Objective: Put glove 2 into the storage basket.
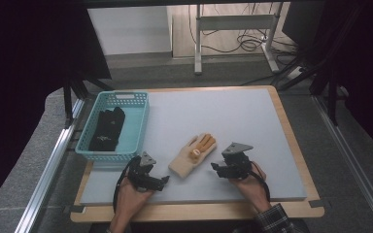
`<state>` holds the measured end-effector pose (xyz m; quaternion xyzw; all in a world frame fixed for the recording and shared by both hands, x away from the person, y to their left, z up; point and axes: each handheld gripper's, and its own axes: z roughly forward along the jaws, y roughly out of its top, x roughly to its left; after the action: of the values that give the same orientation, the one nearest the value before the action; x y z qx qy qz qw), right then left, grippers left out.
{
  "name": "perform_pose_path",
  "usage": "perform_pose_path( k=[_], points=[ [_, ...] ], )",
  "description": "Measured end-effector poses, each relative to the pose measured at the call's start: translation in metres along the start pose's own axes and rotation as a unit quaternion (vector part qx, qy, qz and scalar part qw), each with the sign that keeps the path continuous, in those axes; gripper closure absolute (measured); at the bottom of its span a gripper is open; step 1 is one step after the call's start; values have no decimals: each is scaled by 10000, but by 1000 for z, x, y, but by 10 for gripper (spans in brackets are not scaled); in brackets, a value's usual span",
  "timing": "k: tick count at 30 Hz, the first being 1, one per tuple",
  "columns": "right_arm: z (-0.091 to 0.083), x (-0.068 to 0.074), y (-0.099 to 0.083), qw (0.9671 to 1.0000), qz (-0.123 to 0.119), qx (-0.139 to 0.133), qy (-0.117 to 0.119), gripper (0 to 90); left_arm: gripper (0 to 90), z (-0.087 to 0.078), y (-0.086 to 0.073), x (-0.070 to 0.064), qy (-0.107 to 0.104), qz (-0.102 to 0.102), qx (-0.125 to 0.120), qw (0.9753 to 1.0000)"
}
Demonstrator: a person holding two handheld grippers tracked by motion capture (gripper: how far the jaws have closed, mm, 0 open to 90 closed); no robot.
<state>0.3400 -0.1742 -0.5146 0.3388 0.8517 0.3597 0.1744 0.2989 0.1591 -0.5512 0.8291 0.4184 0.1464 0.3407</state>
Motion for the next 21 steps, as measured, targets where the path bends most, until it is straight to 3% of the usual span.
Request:
perform_pose_path(
  k=[2,7,10,14,17,21],
  points=[
    [-6,-14,-7,9998,110,3,-146,306,0,0,0,0,-3,-3,-1,10000],
    [-16,-31,-18,9990,248,-17,-373,273,0,0,0,0,-6,-6,2,10000],
    [-24,-48,-30,9971,471,23,-593,262,0,0,0,0,-5,-51,-26,10000],
    [-31,-62,-42,9948,587,42,-835,256,0,1,0,0,-14,-52,-29,10000],
    [-34,-70,-49,9928,671,44,-988,249,0,1,0,0,-8,-58,-26,10000],
    [-33,-74,-57,9921,794,8,-976,231,0,1,0,0,-10,-63,-27,10000]
  ],
)
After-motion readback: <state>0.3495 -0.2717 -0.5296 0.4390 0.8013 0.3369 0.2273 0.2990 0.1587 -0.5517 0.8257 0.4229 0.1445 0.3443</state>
